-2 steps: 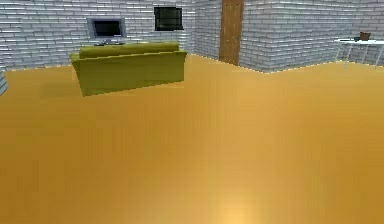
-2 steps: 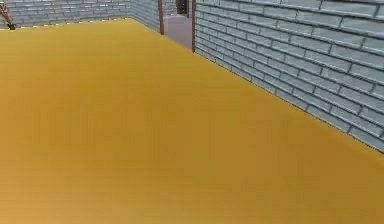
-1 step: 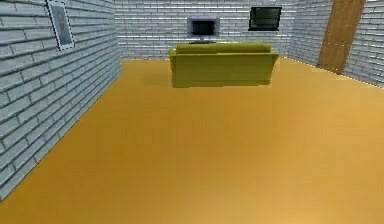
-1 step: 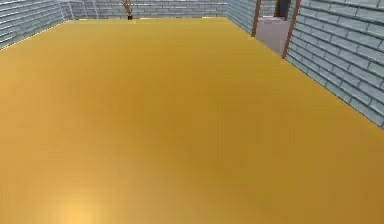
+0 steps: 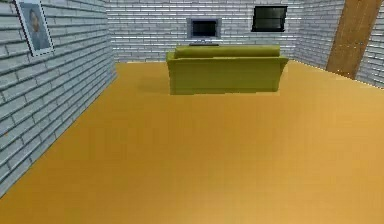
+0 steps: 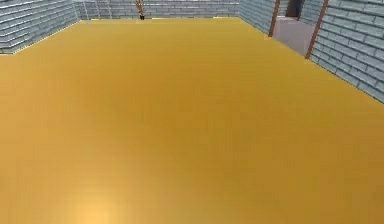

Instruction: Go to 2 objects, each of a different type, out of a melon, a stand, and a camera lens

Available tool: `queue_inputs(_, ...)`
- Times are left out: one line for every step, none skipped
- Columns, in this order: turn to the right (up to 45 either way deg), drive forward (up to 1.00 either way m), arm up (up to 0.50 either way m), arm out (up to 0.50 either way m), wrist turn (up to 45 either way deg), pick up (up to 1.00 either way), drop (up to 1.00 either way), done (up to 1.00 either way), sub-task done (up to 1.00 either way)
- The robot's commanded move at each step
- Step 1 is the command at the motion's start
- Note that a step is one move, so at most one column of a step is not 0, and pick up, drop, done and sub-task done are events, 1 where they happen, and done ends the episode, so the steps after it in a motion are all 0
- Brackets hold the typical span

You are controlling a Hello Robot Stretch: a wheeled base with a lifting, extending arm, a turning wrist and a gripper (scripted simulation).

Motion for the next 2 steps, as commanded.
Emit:
queue_inputs(-18.0,0.00,0.00,0.00,0.0,0.00,0.00,0.00,0.00)
queue_inputs(0.0,1.00,0.00,0.00,0.0,0.00,0.00,0.00,0.00)
